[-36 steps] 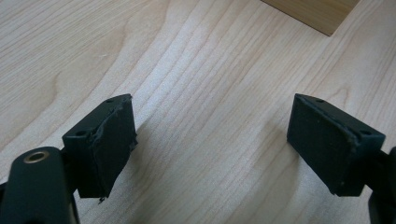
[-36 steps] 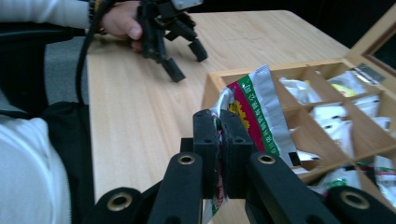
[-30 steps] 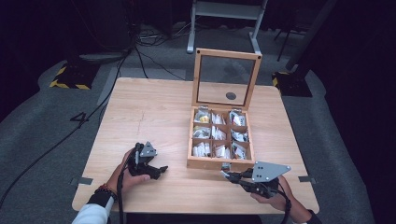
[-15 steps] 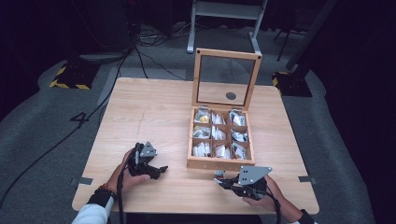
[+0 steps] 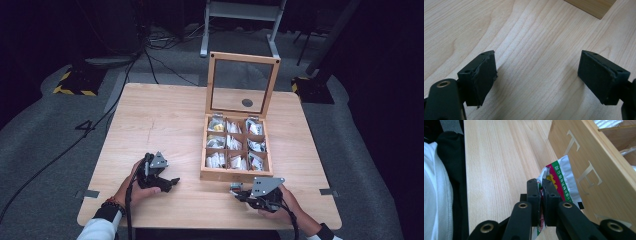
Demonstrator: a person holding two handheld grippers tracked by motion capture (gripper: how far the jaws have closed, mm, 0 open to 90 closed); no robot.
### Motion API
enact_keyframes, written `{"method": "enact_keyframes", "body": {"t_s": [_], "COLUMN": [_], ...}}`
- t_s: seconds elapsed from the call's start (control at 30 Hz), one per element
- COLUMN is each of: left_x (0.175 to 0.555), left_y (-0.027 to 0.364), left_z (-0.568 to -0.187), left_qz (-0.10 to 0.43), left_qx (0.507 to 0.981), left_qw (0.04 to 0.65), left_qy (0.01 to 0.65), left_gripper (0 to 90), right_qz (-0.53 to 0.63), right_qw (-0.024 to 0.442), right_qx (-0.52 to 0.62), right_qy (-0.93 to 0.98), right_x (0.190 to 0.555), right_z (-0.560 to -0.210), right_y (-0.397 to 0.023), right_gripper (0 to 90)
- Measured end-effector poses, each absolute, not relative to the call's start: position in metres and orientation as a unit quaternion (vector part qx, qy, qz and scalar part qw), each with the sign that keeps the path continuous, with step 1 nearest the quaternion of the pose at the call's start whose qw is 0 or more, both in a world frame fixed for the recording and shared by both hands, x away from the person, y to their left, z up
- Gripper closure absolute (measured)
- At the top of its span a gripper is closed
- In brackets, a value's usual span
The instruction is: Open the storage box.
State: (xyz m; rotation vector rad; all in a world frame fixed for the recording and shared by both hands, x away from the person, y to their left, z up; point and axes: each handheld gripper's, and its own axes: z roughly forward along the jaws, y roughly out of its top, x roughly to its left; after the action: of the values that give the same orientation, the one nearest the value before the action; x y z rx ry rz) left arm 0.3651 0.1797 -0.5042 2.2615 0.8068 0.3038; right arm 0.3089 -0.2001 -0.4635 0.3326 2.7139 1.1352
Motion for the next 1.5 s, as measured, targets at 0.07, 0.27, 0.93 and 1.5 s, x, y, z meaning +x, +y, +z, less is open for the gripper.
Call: {"method": "enact_keyframes", "body": {"t_s": [0.07,0.27,0.93,1.5], "left_x": [0.365,0.365,0.365,0.366], "left_y": [0.180,0.180,0.180,0.180], "left_z": [-0.504,-0.504,-0.504,-0.504], "left_qz": [0.117,0.118,0.117,0.117], "left_qx": [0.874,0.874,0.874,0.875], "left_qw": [0.353,0.353,0.353,0.352], "left_qy": [0.312,0.312,0.312,0.312], "left_gripper": [15.9,15.8,15.8,15.6], "right_qz": [0.382,0.381,0.386,0.414], "right_qw": [0.090,0.085,0.070,0.086], "right_qx": [0.112,0.115,0.133,0.142], "right_qy": [0.913,0.913,0.910,0.895], "right_x": [0.309,0.310,0.311,0.312], "right_z": [-0.465,-0.466,-0.469,-0.456], "right_y": [-0.200,-0.200,-0.197,-0.205], "right_gripper": [85.9,85.2,59.5,32.0]}}
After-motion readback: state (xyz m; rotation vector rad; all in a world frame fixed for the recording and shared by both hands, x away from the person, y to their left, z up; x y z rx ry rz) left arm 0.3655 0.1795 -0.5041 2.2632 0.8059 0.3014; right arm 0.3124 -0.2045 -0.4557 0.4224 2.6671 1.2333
